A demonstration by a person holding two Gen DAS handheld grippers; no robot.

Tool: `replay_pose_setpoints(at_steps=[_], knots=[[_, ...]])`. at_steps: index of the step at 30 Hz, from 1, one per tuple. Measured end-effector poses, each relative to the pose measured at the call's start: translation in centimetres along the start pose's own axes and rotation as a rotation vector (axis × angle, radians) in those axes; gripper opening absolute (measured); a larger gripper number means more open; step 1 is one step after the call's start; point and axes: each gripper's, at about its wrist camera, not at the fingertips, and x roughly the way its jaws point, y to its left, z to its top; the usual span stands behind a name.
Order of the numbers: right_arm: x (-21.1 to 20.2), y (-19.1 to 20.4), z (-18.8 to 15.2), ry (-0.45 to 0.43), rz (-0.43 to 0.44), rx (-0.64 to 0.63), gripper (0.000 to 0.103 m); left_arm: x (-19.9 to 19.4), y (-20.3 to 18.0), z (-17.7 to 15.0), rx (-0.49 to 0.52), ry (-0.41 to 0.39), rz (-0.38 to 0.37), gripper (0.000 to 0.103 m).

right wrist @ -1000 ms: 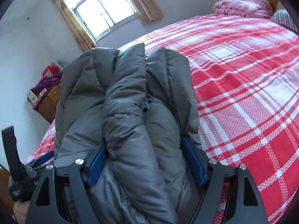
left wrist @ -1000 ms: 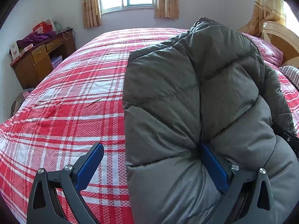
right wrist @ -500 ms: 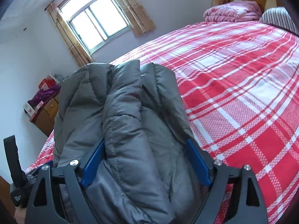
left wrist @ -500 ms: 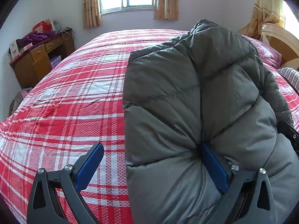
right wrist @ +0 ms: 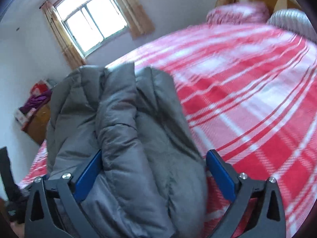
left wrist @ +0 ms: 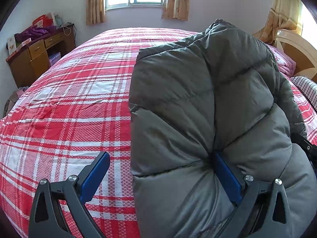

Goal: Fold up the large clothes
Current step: 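Lift the bundle with both grippers and hold it up off the bed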

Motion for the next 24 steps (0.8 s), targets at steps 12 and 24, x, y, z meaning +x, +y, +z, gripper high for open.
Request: replay_pose_setpoints(at_steps=[12,24], knots=[[1.9,1.8,0.0,0.103,0.138,-0.09,0.089,0.0,0.2,-0.2,0.011,0.003,-0.029,0.102],[3.2,2.9,0.7,0.147,0.176,-0.135,0.059,-0.6,-1.7,-0.3,0.092,0.009,-0.152,0.059]])
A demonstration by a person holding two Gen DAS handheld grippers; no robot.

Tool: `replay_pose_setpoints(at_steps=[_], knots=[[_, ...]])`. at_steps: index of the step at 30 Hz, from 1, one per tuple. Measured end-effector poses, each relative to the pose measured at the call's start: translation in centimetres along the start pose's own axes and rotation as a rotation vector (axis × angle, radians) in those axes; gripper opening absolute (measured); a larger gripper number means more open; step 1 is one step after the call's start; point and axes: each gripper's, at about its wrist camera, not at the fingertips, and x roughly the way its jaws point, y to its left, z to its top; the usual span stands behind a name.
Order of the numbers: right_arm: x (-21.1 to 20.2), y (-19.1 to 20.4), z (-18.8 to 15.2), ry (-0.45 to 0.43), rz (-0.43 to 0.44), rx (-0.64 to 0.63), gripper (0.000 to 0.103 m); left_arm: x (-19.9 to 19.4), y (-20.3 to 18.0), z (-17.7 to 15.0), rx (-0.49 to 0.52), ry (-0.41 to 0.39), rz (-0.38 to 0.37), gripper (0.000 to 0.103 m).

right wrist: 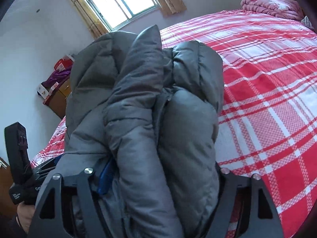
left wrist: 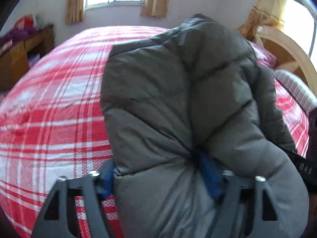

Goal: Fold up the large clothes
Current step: 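Lift the bundle with both grippers and hold it up off the bed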

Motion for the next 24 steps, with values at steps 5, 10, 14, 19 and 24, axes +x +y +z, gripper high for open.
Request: replay_pose_setpoints(at_steps=[5,10,14,19,24], knots=[[-1.1,0.3,-0.5,0.008,0.089,0.015,0.026,-3.4,-2.0,0.0,0.092,-0.043,0.067,0.021],[-3.7,1.1,-1.9,-0.025,0.161,0.025,0.024,-8.8,-2.7,-1.2,0.135,-0.126,0.095,0.018],[-5.9,2.9,-3.2,-0.065,0.228,0.025,0.024,-12.9,-2.4,-2.0,0.145,-0.163,0.126,0.018],[-7.0,6.9,-3.1,-0.085,0.294,-0.017,0.024,-17.6,0.4,-1.6,0.11,-0.207,0.15,0.017],[-7.6,11.1,-2.4,-0.097,0.368,-0.072,0.023,-21.0,3.4,-1.7,0.061,-0.242,0.181,0.016]])
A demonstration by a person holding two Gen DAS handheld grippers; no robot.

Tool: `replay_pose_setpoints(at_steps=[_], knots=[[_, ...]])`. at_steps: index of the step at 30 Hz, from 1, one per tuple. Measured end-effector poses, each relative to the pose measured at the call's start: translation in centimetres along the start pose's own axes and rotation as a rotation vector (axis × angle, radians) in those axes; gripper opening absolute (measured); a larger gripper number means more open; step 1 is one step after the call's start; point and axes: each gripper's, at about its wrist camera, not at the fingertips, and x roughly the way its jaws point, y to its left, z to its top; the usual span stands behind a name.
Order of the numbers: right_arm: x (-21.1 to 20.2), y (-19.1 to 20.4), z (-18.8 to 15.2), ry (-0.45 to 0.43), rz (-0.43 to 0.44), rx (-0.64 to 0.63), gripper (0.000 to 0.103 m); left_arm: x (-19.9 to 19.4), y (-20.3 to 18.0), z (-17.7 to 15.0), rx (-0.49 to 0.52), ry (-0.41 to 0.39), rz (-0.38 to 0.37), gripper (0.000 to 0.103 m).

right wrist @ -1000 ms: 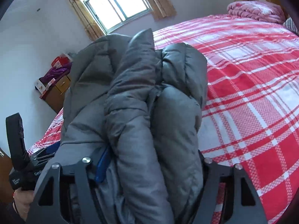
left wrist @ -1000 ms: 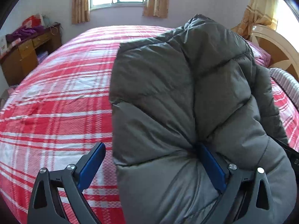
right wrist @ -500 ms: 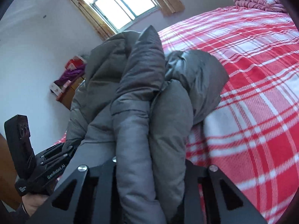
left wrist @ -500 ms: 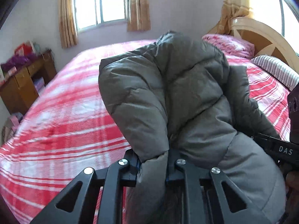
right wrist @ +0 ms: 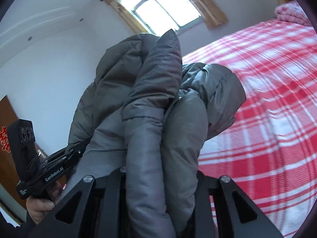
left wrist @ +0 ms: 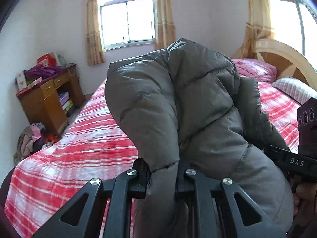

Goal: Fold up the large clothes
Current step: 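Lift the bundle with both grippers and hold it up off the bed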

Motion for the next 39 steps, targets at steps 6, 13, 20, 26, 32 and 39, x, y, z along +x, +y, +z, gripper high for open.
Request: replay_pose_setpoints(at_steps=[6,13,20,26,32,39], knots=[[2.5,4.4,1.3,0.019,0.074,-0.062,0.023,-2.2,3.3,-0.4,-0.041,-0.02,0.064,0.016],[6.7,8.0,2.1,0.076,0.109,-0.12,0.023,-3.2,7.7,-2.2,-0.094,0.006,0.115,0.016],[11.0,10.0,2.3,0.158,0.114,-0.171,0.023,-2.7,11.6,-4.7,-0.146,0.04,0.144,0.015],[14.4,11.0,1.5,0.221,0.094,-0.19,0.023,-1.0,14.8,-7.0,-0.221,0.078,0.144,0.015],[16.5,11.7,1.0,0.256,0.08,-0.204,0.023,0.4,16.8,-8.1,-0.244,0.089,0.139,0.015],[17.0,12.2,-0.4,0.283,0.053,-0.207,0.023,2.7,18.0,-9.1,-0.241,0.126,0.15,0.015]])
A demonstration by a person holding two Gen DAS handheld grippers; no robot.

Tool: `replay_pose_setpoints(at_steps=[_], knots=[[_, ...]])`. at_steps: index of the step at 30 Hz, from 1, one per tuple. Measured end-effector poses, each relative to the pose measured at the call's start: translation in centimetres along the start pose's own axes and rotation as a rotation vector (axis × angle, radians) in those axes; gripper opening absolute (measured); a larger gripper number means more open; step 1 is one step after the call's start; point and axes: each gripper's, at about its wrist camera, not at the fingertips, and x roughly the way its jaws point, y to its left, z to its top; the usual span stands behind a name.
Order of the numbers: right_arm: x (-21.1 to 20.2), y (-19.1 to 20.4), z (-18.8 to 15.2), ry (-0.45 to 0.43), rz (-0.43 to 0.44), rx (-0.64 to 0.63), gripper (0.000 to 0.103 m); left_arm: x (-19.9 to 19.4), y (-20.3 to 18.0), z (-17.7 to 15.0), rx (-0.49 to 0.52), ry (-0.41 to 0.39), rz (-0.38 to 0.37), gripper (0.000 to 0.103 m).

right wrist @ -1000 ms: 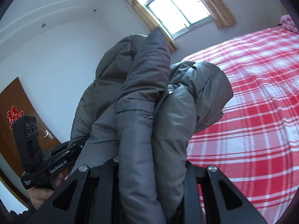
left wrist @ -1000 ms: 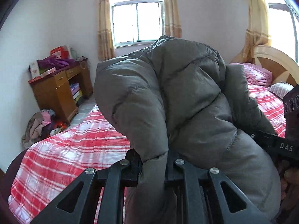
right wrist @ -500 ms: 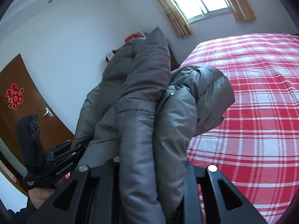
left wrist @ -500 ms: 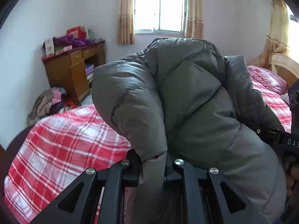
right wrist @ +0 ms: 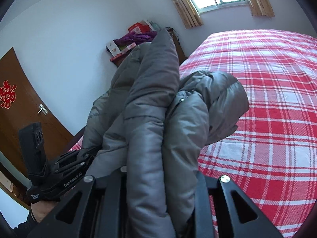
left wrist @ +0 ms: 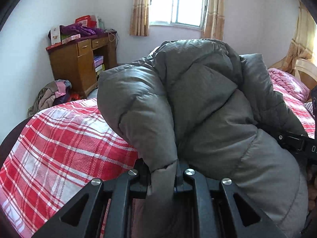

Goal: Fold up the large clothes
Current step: 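Lift the bundle with both grippers and hold it up off the bed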

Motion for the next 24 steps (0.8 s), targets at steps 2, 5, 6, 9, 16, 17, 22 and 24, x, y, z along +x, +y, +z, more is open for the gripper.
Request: replay_pose_setpoints(at_steps=[2,5,6,9,16,17,22,24], knots=[[0.4,-0.4,-0.2,0.012,-0.008,0.011,0.023,0.5,0.2,-0.2,-0.003,0.009,0.004,0.017],[1.2,0.1,-0.3,0.033,-0.012,0.025,0.023,1.0,0.2,-0.6,0.006,0.018,0.019,0.022],[1.2,0.0,-0.6,0.039,-0.012,0.028,0.023,1.2,0.2,-0.8,0.013,0.021,0.027,0.024],[1.6,-0.3,-1.1,0.058,-0.016,0.039,0.023,1.5,0.2,-1.2,0.02,0.024,0.044,0.027],[2.5,-0.8,-2.1,0.081,-0.022,0.06,0.027,2.4,0.4,-2.0,0.016,0.038,0.099,0.058],[2.5,-0.8,-2.2,0.081,-0.027,0.062,0.029,2.4,0.6,-2.0,0.013,0.038,0.105,0.061],[2.8,-1.0,-2.7,0.074,-0.063,0.068,0.045,2.8,1.2,-2.2,-0.003,0.041,0.124,0.076],[2.7,-1.2,-3.0,0.071,-0.074,0.075,0.049,3.1,1.5,-2.2,-0.009,0.042,0.137,0.081]])
